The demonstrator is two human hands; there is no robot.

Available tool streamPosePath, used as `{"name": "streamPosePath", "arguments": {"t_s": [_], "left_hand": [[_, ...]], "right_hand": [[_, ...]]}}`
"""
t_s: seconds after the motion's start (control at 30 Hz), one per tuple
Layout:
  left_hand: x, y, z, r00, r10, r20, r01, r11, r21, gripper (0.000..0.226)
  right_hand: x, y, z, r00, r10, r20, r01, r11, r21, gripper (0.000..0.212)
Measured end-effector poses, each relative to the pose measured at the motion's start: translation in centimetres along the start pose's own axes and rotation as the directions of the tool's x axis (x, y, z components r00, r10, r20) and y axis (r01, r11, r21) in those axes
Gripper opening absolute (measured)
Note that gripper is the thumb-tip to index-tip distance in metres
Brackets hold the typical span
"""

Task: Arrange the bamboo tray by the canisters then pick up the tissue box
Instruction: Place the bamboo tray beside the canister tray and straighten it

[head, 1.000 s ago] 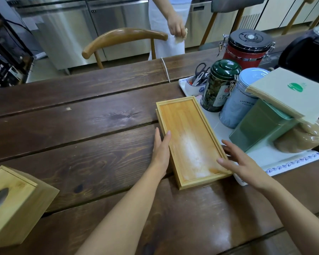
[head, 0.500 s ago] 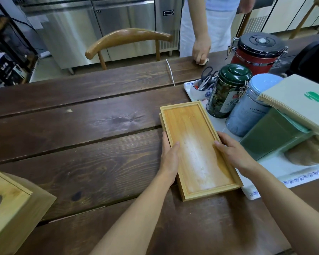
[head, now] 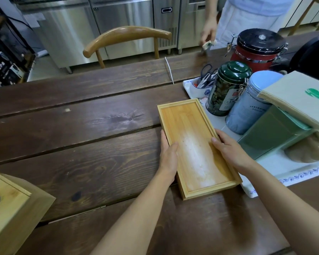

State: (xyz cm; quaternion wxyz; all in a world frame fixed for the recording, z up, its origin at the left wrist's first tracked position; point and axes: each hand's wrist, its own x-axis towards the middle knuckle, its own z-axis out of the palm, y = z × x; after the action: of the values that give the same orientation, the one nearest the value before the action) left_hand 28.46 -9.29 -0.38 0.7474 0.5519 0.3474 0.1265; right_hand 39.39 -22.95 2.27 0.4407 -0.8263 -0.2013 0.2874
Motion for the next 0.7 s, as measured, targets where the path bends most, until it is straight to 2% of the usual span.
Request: {"name": "streamPosePath", "arguments": {"t_s": [0.2,0.37,0.4,0.5,0.6,0.7], "left_hand": [[0.0,0.0,0.3,1.0,-0.009,-0.022,0.009,1.0,0.012,0.06],[-0.1,0.2,0.2,0.999,-0.027,-0.028,0.027,1.0,0.003,0.061],[-0.3,0.4,0.2,0.999,-0.033,-0.034,0.033,0.999,0.012,0.062],[-1.0,1.7,-1.0,0.997,0.008,-0.075,0.003,0.989,0.146,0.067],[-2.0,3.6,-4.5,0.993,0.09,-0.075,-0.061,0.945,0.322,0.062],[-3.7,6.1,-9.7,0.983,0.177,-0.057,-0.12,0.837,0.534,0.054]], "right_hand": [[0.0,-0.1,0.2,0.999,-0.002,-0.046,0.002,1.0,-0.001,0.03],[-0.4,-0.7,0.1,1.0,0.005,-0.027,-0.006,1.0,-0.015,0.027],[-0.4,-0.8,0.0,1.0,0.014,-0.023,-0.015,0.999,-0.047,0.034],[-0.4,-2.1,-0.2,0.994,-0.023,-0.103,-0.001,0.972,-0.233,0.055],[-0.5,-4.8,0.9,0.97,-0.179,-0.163,0.117,0.937,-0.329,0.05],[-0.2,-8.0,3.9,0.946,-0.306,-0.111,0.237,0.88,-0.411,0.043]]}}
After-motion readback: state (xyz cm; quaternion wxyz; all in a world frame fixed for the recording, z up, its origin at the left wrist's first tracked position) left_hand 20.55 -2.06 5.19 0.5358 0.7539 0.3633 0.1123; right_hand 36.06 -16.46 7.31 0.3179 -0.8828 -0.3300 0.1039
